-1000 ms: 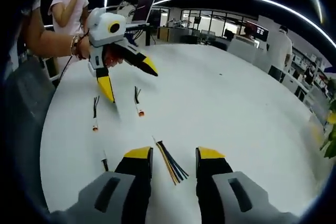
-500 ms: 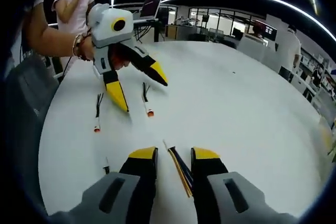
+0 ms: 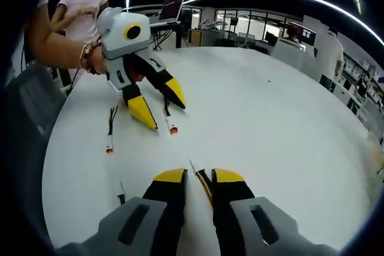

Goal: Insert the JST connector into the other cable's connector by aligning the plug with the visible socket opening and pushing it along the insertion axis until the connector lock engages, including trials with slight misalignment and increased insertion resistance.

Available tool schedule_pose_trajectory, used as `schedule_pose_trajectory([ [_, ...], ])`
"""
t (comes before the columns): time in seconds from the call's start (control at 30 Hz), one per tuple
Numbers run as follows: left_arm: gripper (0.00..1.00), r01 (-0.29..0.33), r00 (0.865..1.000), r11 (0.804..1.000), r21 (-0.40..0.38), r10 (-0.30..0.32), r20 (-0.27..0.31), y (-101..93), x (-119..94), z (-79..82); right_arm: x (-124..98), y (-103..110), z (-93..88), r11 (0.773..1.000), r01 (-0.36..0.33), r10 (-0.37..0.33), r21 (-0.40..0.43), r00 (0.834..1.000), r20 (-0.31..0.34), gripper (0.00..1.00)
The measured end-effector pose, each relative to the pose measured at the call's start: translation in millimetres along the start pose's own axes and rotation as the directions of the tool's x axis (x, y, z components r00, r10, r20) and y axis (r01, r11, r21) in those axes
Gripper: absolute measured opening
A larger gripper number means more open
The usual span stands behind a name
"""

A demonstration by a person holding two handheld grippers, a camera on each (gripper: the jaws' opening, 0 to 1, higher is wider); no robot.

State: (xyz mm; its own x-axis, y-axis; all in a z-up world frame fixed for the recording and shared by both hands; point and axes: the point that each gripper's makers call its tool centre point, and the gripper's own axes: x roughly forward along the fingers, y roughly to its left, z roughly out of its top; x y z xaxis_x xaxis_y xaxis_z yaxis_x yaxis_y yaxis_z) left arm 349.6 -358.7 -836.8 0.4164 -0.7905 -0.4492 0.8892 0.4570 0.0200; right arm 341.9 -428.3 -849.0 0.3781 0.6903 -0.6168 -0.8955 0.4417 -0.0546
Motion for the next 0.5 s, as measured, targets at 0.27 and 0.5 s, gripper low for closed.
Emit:
schedule_pose_trajectory([
  [0.27, 0.23, -0.003, 1.0, 1.0, -0.027, 0.003, 0.002, -2.0, 0.4, -5.1, -0.7, 0.7, -0.2, 1.0, 0.001, -0.001, 0.001, 1.0, 0.009, 0.11],
  [0.5, 0.18, -0.007, 1.0, 0.999, -0.035, 0.007, 0.01, -4.9, 1.6, -6.7, -1.3, 1.8, -0.2, 1.0, -0.003, 0.003, -0.006, 1.0, 0.018, 0.07],
])
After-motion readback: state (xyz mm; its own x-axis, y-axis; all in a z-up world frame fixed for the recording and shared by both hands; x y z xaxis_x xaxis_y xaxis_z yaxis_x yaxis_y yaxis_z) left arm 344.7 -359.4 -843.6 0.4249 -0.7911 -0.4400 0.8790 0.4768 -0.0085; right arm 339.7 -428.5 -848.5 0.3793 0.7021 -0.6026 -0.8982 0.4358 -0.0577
